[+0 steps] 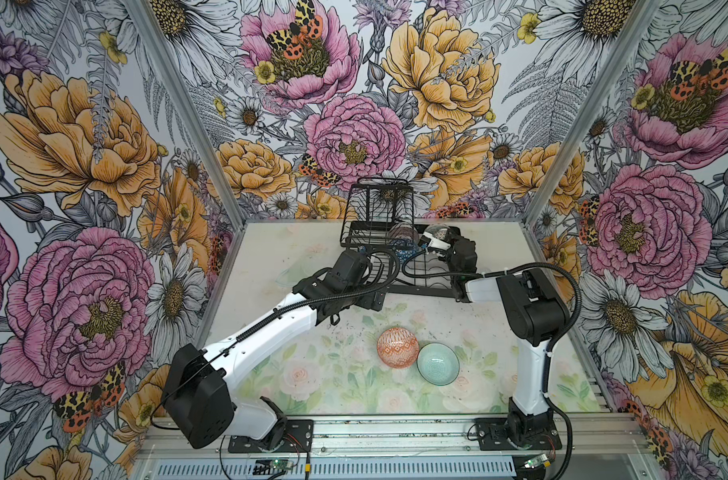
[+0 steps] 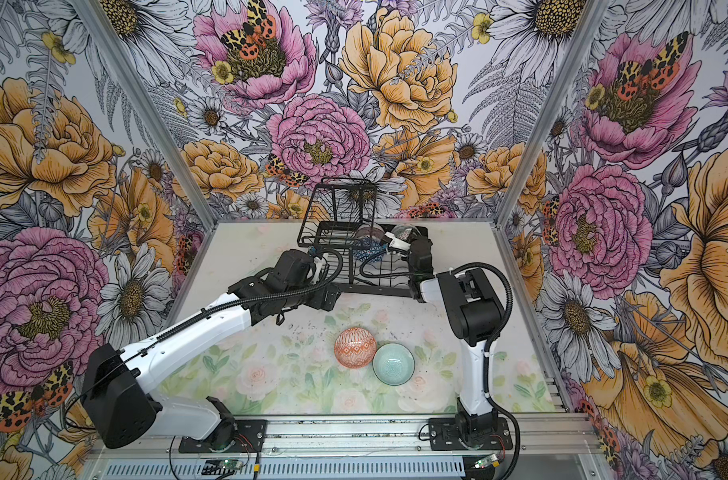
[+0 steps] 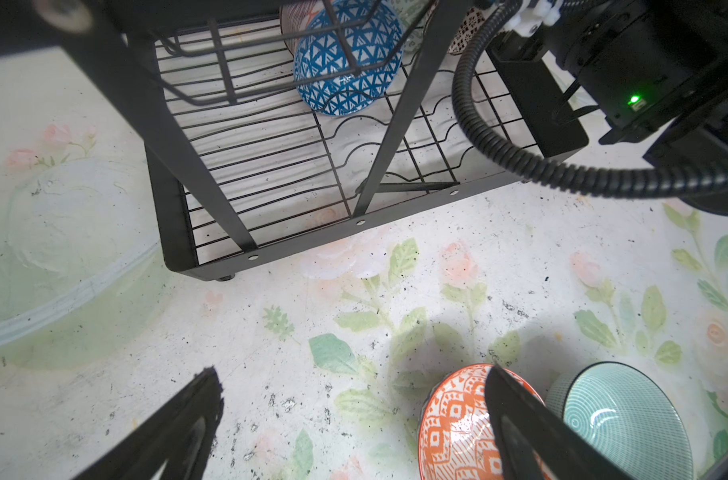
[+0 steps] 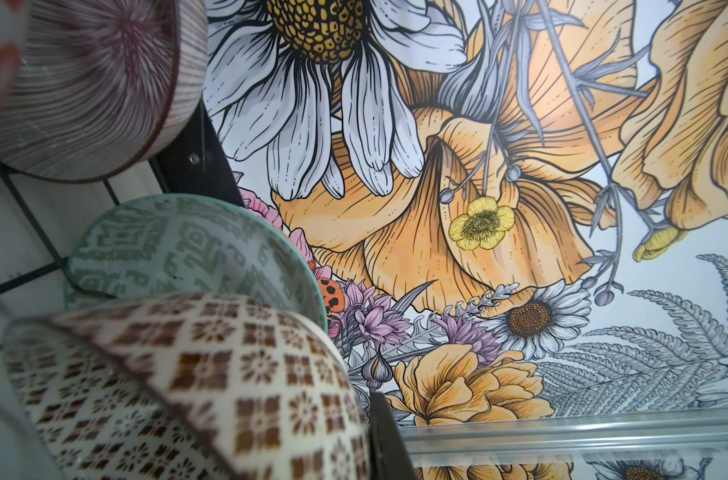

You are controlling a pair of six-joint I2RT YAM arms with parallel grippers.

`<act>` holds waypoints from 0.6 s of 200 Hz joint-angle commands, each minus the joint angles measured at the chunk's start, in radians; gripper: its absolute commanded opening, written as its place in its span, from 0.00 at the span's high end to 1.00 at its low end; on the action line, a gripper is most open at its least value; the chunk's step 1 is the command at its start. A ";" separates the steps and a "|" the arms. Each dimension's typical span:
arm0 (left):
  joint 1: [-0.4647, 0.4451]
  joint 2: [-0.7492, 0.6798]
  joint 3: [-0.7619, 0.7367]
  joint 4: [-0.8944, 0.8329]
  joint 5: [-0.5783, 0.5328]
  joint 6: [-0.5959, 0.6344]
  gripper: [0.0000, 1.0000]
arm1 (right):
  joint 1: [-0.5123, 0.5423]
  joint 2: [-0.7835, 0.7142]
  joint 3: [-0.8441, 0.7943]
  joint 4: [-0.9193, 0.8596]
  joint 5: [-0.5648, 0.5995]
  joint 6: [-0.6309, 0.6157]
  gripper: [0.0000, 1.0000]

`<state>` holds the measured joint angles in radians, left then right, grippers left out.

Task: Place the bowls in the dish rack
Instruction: 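Lower the brown-white bowl beside the green-white bowl in the rack with the right gripper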

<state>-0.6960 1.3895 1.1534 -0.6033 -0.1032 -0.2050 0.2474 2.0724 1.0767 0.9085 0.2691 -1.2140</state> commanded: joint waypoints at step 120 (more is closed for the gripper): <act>0.010 0.003 0.030 -0.003 0.007 0.024 0.01 | 0.033 0.002 -0.009 -0.026 -0.055 -0.014 1.00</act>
<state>-0.6960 1.3895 1.1542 -0.6033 -0.1032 -0.2008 0.2699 2.0766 1.0649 0.8768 0.2352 -1.2327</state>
